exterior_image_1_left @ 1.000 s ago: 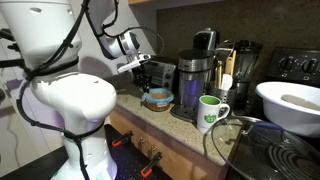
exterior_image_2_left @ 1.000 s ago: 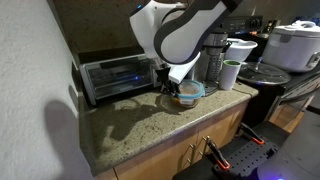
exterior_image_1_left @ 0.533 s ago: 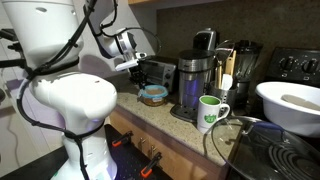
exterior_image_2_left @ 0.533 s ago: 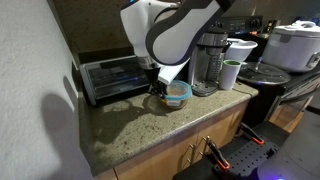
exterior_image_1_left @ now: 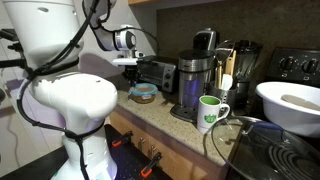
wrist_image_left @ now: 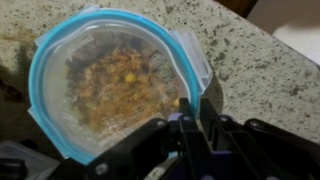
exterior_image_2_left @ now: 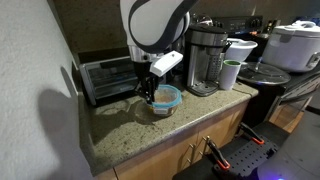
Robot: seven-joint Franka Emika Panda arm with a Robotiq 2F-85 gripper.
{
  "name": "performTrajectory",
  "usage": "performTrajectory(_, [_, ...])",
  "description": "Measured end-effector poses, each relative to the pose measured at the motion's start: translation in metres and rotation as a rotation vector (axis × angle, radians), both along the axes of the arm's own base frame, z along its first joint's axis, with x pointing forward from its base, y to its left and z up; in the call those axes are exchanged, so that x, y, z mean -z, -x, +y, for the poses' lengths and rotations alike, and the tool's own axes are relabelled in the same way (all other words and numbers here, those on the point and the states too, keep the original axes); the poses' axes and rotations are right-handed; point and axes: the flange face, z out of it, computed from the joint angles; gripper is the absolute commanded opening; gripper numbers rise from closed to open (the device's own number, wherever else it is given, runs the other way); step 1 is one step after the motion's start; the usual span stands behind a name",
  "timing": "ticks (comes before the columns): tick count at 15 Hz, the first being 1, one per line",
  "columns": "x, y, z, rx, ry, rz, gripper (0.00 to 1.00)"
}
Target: Move the lunchbox to the left
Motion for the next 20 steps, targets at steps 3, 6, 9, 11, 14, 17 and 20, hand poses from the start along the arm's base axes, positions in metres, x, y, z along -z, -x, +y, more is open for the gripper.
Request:
performTrajectory(3, [-0.003, 0.001, 0.006, -0.013, -0.063, 0.033, 0.04])
performTrajectory(6, [-0.005, 0.004, 0.012, -0.018, -0.080, 0.040, 0.04])
performTrajectory(9, [-0.007, 0.005, 0.016, -0.015, -0.091, 0.043, 0.35])
performTrajectory(11, [-0.008, 0.004, 0.016, -0.009, -0.099, 0.044, 0.41])
performTrajectory(14, [-0.018, 0.003, 0.016, 0.009, -0.117, 0.039, 0.62])
performTrajectory(17, [-0.042, 0.005, 0.005, 0.033, -0.116, 0.037, 0.84])
performTrajectory(20, [-0.070, 0.008, -0.015, 0.068, -0.106, 0.047, 1.00])
